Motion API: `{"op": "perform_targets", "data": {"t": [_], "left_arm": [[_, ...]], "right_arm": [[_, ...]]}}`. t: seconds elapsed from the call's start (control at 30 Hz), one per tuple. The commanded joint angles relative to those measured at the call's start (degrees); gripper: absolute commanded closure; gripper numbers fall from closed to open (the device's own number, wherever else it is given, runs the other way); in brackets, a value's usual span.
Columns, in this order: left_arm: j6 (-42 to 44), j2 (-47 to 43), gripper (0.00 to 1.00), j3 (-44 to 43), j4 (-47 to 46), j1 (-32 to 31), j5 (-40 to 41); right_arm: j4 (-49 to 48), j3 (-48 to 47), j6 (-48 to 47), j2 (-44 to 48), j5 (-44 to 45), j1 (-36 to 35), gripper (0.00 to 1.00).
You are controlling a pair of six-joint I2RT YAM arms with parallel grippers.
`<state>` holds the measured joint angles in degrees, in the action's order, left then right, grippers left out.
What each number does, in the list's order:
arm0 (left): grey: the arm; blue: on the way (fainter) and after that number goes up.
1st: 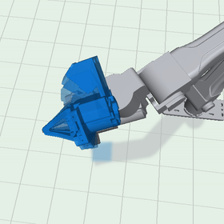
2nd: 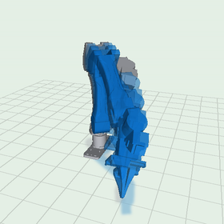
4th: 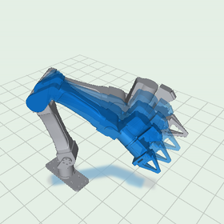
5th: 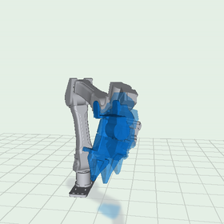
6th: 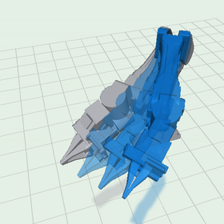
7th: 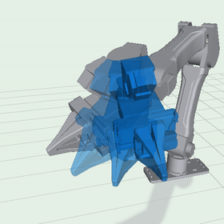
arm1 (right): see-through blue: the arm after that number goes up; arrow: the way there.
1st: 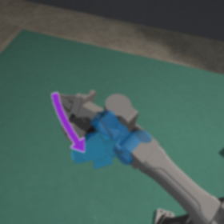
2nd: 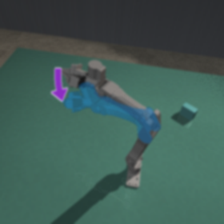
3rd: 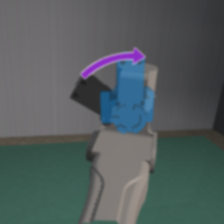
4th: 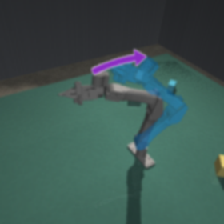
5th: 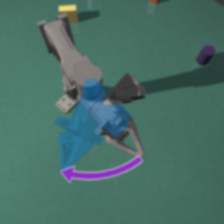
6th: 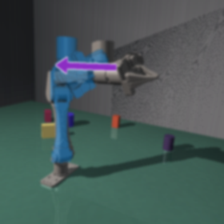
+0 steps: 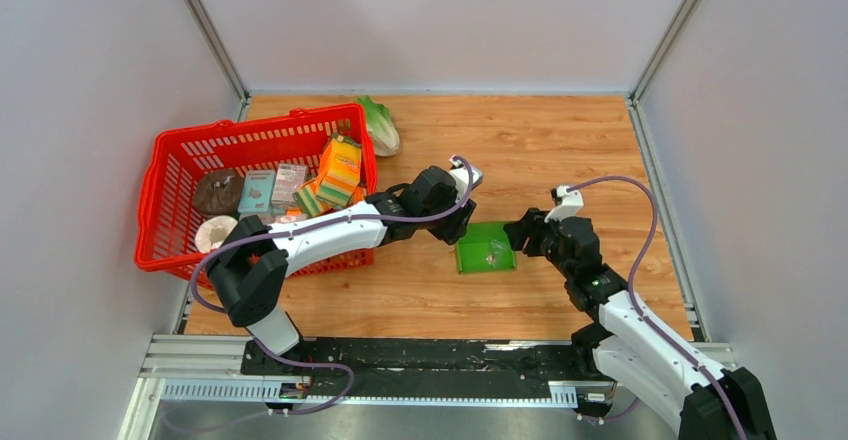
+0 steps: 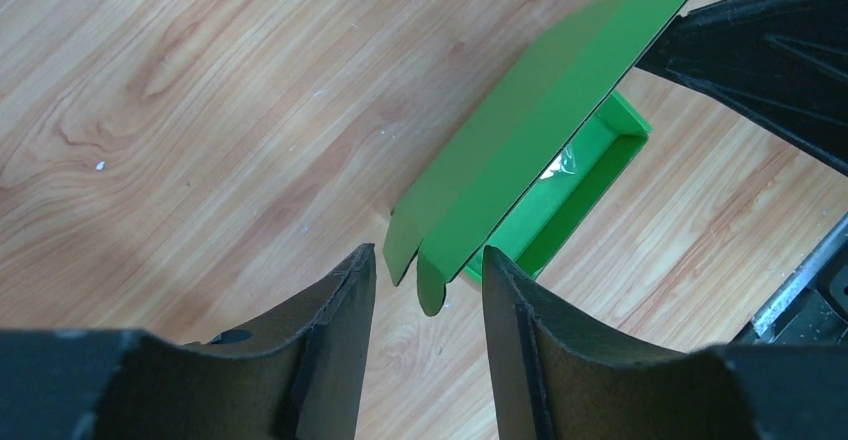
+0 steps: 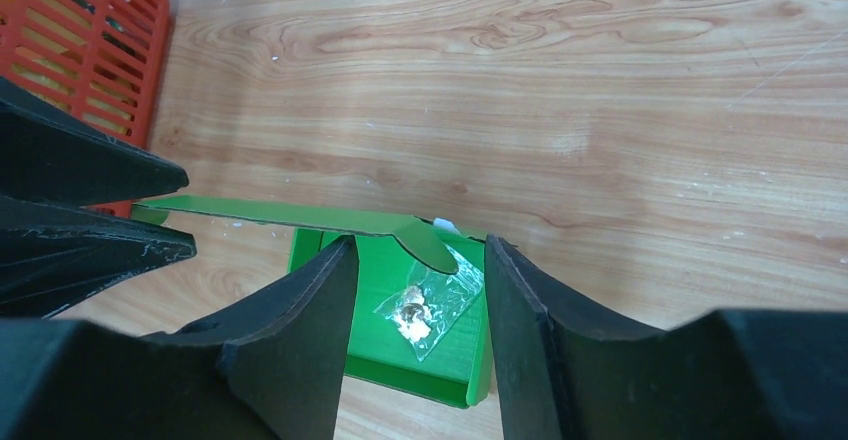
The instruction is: Fold the paper box
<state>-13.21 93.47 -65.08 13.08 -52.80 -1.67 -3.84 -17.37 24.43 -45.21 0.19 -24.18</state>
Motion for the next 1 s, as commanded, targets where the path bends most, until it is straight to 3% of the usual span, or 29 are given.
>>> {"op": "perform_targets", "data": {"t": [0.0, 0.3, 0.6, 0.77, 0.93, 0.97], "left_arm": [[-1.9, -0.7, 0.48, -0.5, -0.1, -0.2, -1.5], [-2.3, -0.7, 0.59, -0.2, 1.3, -0.6, -0.2], [-2.9, -1.1, 0.54, -0.4, 3.9, -1.6, 1.5], [-2.1, -2.2, 0.46, -1.0, 6.0, -1.6, 1.5], [-3.0, -4.4, 0.43, -0.8, 7.0, -1.6, -0.4], [-3.0, -4.6, 0.44, -0.6, 7.0, -1.6, -0.4]], "right_arm": [[-4.3, 0.3, -1.2, 1.0, -1.4, 0.3, 0.48], [-5.7, 1.0, 1.1, -0.7, -3.8, 0.3, 0.51], [-4.6, 1.1, 1.8, 0.6, -3.9, 0.3, 0.57], [14.6, -7.0, 7.2, 1.9, 9.3, 0.4, 0.45], [20.4, -11.6, 3.3, -0.1, 2.4, 1.1, 0.19], [20.6, -13.2, -0.4, -1.0, 1.3, 1.0, 0.18]]}}
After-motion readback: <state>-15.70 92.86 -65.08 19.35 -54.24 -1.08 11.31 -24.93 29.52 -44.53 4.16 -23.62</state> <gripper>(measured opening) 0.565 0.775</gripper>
